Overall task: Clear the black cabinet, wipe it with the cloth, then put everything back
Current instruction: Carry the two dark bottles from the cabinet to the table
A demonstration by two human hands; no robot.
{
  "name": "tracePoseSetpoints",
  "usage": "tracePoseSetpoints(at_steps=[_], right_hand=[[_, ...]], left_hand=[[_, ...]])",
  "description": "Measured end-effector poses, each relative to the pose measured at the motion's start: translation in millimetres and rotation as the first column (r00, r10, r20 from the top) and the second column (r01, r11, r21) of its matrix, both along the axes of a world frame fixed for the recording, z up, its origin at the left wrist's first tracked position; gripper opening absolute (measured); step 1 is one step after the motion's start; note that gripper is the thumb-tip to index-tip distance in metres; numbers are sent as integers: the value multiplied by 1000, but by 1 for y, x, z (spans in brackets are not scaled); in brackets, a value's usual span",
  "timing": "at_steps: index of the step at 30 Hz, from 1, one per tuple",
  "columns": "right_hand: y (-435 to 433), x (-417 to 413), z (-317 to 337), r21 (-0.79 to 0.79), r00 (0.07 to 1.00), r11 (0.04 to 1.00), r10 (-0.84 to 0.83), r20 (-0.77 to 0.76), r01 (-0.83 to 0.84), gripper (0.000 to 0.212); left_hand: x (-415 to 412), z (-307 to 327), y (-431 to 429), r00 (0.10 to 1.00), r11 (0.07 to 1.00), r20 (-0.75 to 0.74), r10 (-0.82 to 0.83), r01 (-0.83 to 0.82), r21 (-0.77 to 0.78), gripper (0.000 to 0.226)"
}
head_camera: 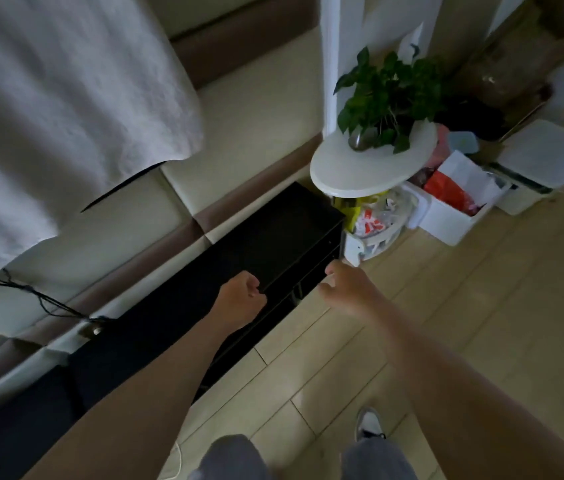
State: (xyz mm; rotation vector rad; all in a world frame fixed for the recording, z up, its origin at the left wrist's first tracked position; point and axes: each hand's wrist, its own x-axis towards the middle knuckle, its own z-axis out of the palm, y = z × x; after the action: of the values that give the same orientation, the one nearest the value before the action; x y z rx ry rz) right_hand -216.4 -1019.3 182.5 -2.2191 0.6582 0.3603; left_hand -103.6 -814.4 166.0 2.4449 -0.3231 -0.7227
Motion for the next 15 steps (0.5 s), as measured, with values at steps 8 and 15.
tracePoseSetpoints(at_steps=[8, 15], right_hand=[[-65, 95, -197, -35, 999, 999, 37, -6, -37, 38], [-88, 195, -423, 6, 996, 1000, 29, 87, -29, 57]], left_hand=[[32, -228, -58, 996, 997, -84, -29, 35, 74, 44], [93, -455, -87, 946, 948, 61, 317, -316, -27, 78]])
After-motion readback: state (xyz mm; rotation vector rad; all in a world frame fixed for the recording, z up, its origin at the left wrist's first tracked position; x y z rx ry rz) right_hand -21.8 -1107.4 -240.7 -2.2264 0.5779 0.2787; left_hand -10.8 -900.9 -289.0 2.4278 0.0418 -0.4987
